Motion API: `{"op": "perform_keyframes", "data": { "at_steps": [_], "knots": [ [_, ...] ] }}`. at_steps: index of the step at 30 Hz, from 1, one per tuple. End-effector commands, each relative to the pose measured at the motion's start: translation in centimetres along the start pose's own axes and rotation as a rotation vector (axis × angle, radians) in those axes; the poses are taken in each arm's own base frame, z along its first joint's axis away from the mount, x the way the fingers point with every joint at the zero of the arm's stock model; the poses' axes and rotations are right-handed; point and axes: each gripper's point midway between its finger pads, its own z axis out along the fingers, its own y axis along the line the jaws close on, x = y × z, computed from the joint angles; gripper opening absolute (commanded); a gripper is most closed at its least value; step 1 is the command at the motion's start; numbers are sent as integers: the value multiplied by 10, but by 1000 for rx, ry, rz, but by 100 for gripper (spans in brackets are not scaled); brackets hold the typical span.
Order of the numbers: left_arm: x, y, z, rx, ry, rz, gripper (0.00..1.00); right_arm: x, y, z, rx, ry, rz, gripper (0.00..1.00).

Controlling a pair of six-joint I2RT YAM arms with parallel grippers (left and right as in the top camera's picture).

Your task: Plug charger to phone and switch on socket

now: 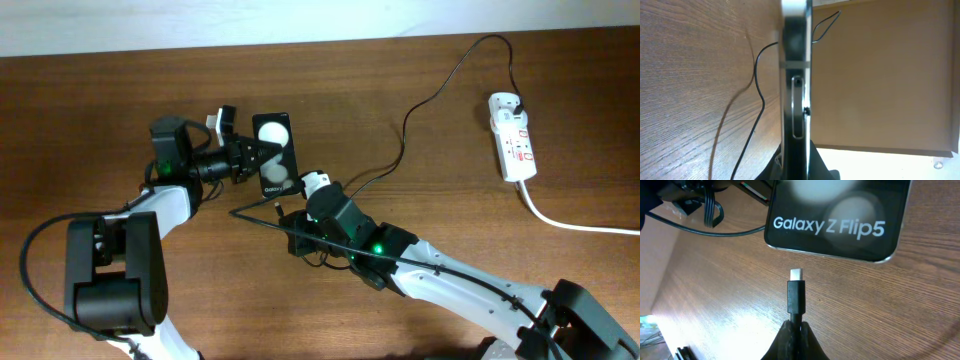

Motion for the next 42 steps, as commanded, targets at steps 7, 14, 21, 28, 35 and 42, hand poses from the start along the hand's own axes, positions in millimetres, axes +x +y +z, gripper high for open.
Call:
{"op": "perform_keyframes", "data": {
  "at_steps": [7, 14, 21, 28, 35, 42],
  "knots": [
    [-1, -14, -2, 20, 6, 33, 0, 3, -3, 2, 1, 11, 3, 4],
    [-2, -14, -2, 18, 3, 33, 0, 3, -3, 2, 1, 11, 3, 4],
    [-2, -13, -2, 18, 2, 33, 0, 2, -1, -2, -83, 71, 23, 4],
    [-2, -13, -2, 17, 2, 33, 0, -2, -21, -10, -117, 136, 104, 4],
    [-3, -12, -2, 11, -6, -25, 1, 0, -17, -11, -139, 148, 103, 4],
    [-3, -12, -2, 11, -7, -62, 0, -9, -11, -11, -166, 111, 60, 4]
  ]
}}
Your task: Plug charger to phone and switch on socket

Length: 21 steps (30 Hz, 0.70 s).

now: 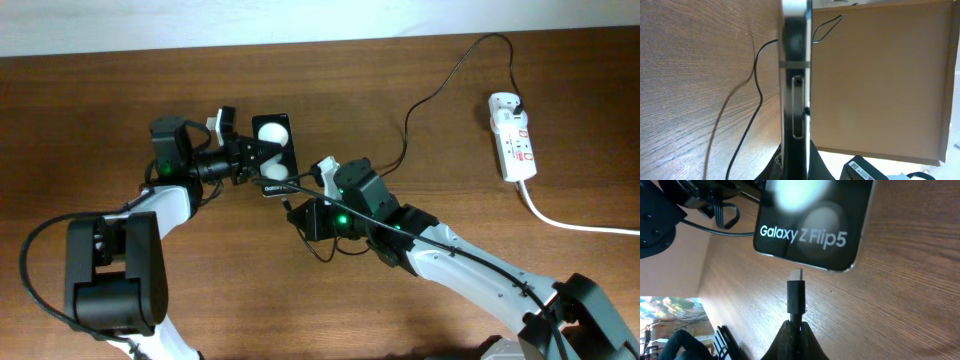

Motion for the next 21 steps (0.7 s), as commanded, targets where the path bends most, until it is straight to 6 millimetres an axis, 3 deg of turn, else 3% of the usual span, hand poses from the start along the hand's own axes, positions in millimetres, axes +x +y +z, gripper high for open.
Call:
{"op": "perform_keyframes", "data": {
  "at_steps": [1, 21],
  "knots": [
    [-5, -11, -2, 4, -18, 17, 0, 3, -1, 2, -7, 12, -29, 4],
    [-5, -11, -2, 2, -21, 16, 5, -8, -6, 2, 31, -44, -39, 4]
  ]
}}
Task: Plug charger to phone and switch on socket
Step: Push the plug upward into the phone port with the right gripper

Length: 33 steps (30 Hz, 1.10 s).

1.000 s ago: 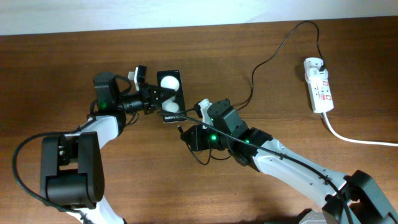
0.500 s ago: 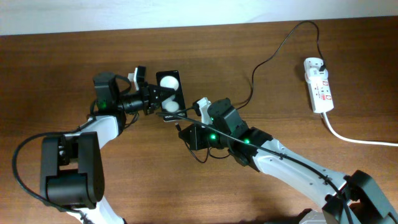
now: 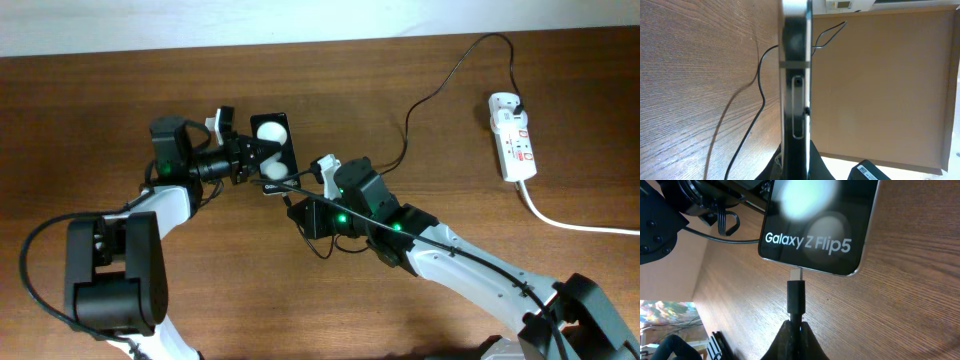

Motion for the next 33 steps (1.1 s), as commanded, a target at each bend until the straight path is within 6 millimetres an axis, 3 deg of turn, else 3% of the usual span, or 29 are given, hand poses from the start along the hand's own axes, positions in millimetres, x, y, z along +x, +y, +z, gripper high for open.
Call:
{"op": "perform_keyframes", "data": {
  "at_steps": [1, 6, 10, 13, 16, 18, 21, 22, 23, 33],
  "knots": [
    [-1, -14, -3, 19, 4, 32, 7, 0, -6, 3, 21, -5, -10, 4],
    [-1, -14, -3, 19, 4, 32, 13, 0, -6, 3, 21, -5, -9, 4],
    [-1, -14, -3, 19, 4, 32, 26, 0, -6, 3, 21, -5, -9, 4],
    [-1, -14, -3, 19, 4, 31, 41, 0, -6, 3, 22, -5, -9, 4],
    [-1, -14, -3, 19, 4, 32, 69, 2, -7, 3, 25, 1, -6, 4],
    [-1, -14, -3, 19, 4, 32, 81, 2, -7, 3, 25, 1, -6, 4],
    [-1, -14, -3, 19, 4, 32, 82, 2, -7, 3, 24, 1, -6, 4],
    [-1, -14, -3, 19, 4, 32, 31, 2, -7, 3, 24, 1, -6, 4],
    [-1, -14, -3, 19, 4, 32, 0, 2, -7, 3, 25, 1, -6, 4],
    [-1, -14, -3, 19, 4, 32, 0, 8, 2, 4, -24, 34, -64, 4]
  ]
}}
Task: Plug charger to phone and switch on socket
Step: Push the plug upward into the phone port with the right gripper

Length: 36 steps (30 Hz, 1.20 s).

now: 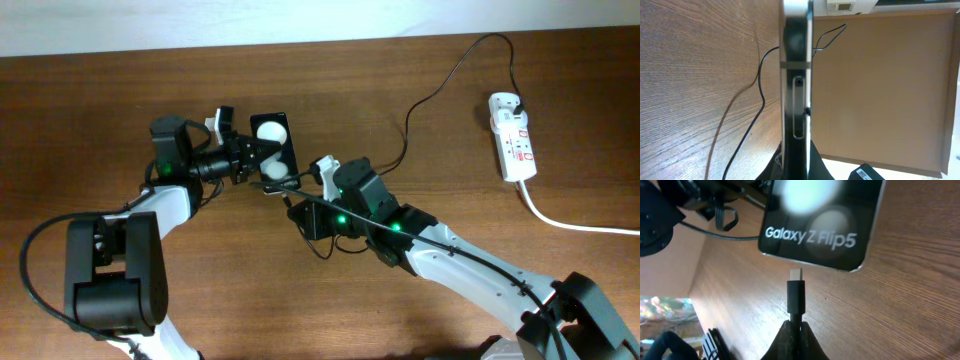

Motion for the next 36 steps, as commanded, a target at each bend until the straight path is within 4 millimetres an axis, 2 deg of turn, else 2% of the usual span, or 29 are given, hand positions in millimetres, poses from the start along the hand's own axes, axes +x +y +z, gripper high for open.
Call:
{"op": "perform_keyframes", "data": {
  "at_steps": [1, 8, 11, 18, 21, 24, 27, 33, 36],
  "knots": [
    [1, -15, -3, 24, 13, 41, 0, 4, 2, 2, -17, 15, -34, 4],
    [4, -17, -3, 36, 33, 0, 3, -6, -10, 2, 59, -42, -30, 4],
    [4, -17, -3, 36, 33, 0, 1, -9, -14, 1, 80, -60, -31, 4],
    [7, -18, -2, 41, 44, 0, 3, -20, -6, 1, 47, -105, -15, 4],
    [7, -18, -2, 42, 45, 0, 3, -22, -10, 1, 68, -120, 13, 4],
    [7, -18, -2, 41, 44, 0, 4, -10, -9, 9, 65, -77, 12, 4],
    [7, -18, -2, 41, 44, 0, 4, 8, 3, 17, 53, -30, -11, 4],
    [6, -18, -2, 41, 43, 0, 3, 6, 4, 17, 52, -41, -14, 4],
    [6, -18, -3, 41, 42, 0, 0, 16, 21, 15, -43, 23, -17, 4]
  ]
}}
